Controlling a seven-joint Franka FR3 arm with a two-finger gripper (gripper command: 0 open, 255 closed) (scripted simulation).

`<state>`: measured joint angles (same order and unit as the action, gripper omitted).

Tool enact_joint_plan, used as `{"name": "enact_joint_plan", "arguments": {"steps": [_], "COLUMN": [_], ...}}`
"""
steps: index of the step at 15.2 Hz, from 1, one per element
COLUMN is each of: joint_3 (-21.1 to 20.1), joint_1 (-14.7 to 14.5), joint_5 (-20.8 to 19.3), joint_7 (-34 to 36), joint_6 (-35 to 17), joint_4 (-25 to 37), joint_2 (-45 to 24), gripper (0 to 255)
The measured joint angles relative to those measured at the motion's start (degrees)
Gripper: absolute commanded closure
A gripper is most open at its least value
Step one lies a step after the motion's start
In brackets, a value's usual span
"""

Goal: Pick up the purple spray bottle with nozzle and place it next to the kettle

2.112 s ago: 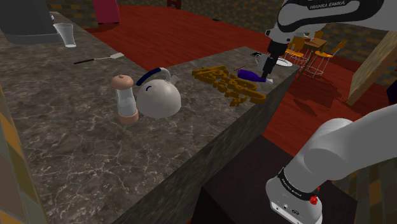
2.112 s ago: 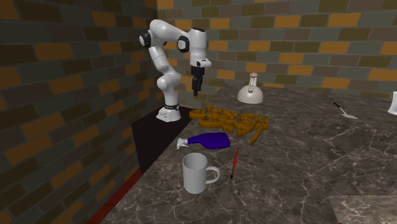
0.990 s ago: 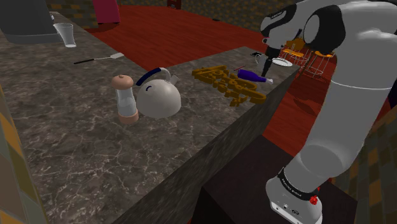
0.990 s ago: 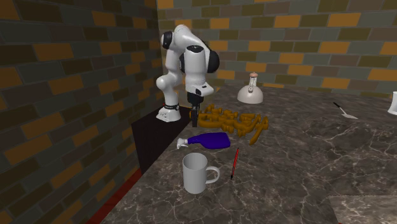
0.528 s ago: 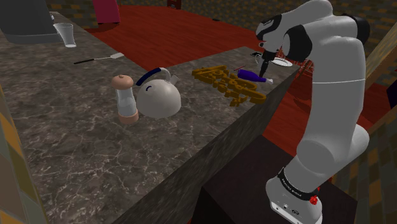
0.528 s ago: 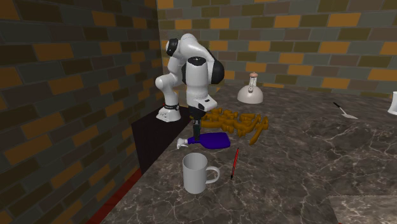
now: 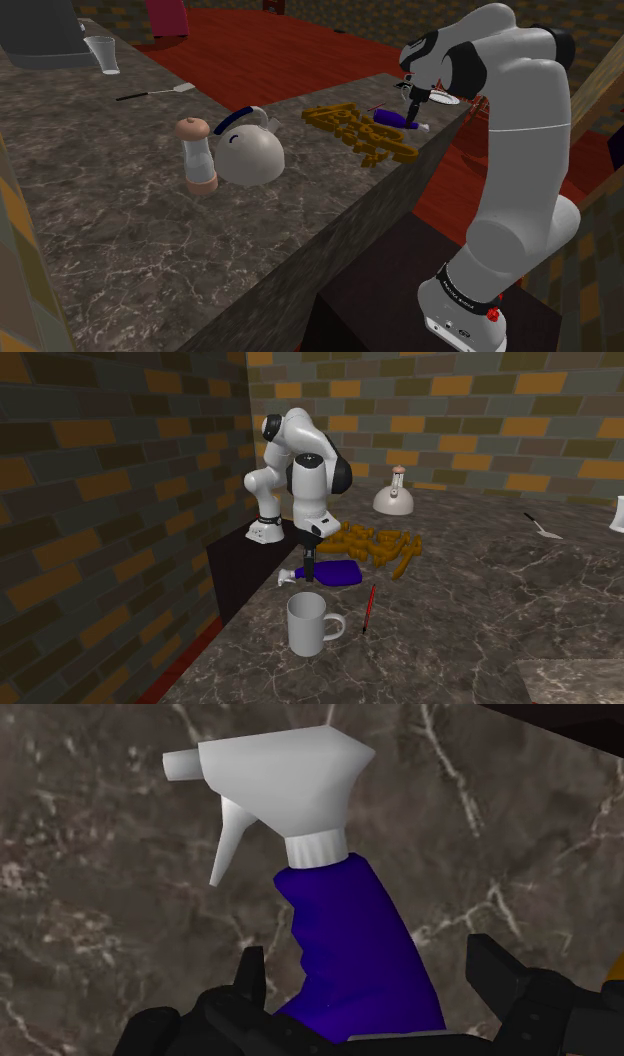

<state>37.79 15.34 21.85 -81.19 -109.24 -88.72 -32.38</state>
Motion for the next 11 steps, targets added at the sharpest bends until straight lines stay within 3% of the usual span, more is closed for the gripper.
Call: {"name": "enact_joint_plan", "arguments": {"steps": [4,5,11], "joint_3": [-0.02,-0.02,0.0], "joint_1": [0.01,0.01,0.02], "joint_5": [0.03,0.03,0.02], "joint_7": [0.0,0.0,-0.01], "joint_6": [-0.05,-0.05,-0.05], "joint_4": [0.0,0.0,0.0], "joint_2": [-0.05,-0.05,-0.04], "gripper": [0,255,255]}}
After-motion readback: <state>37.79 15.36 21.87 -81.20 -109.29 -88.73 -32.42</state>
